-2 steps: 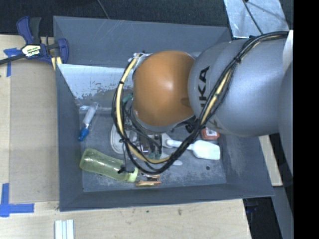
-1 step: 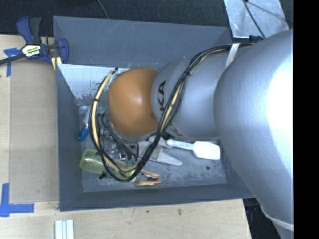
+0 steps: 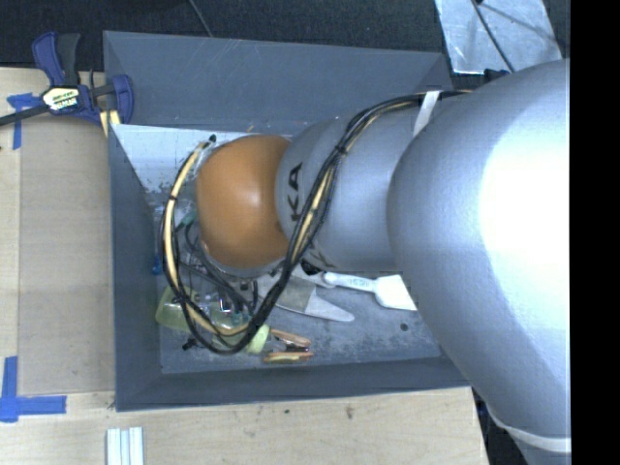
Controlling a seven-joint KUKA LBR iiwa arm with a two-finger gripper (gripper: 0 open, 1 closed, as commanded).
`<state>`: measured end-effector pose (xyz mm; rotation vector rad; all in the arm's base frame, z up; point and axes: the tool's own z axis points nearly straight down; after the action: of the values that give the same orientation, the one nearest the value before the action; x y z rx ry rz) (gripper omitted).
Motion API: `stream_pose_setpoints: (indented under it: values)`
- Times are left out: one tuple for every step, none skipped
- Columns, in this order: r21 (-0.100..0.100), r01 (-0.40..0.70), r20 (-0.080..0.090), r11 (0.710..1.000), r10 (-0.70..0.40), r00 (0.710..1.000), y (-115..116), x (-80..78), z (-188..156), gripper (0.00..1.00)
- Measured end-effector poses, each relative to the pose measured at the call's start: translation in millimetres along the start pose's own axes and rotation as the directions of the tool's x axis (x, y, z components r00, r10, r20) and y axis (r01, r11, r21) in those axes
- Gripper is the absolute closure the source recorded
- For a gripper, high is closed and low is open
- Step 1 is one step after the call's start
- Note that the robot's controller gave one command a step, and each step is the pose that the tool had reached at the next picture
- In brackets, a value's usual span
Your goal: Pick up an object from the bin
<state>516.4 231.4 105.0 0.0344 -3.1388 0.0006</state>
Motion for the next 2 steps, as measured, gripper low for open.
stream_pose_setpoints:
  values:
    - [-0.004, -0.313, 0.006, 0.95, 0.313, 0.95, 7, 0.1, -9, 0.0]
    - [-0.001, -0.156, 0.004, 0.988, 0.156, 0.988, -13, 7.0, 32, 0.0]
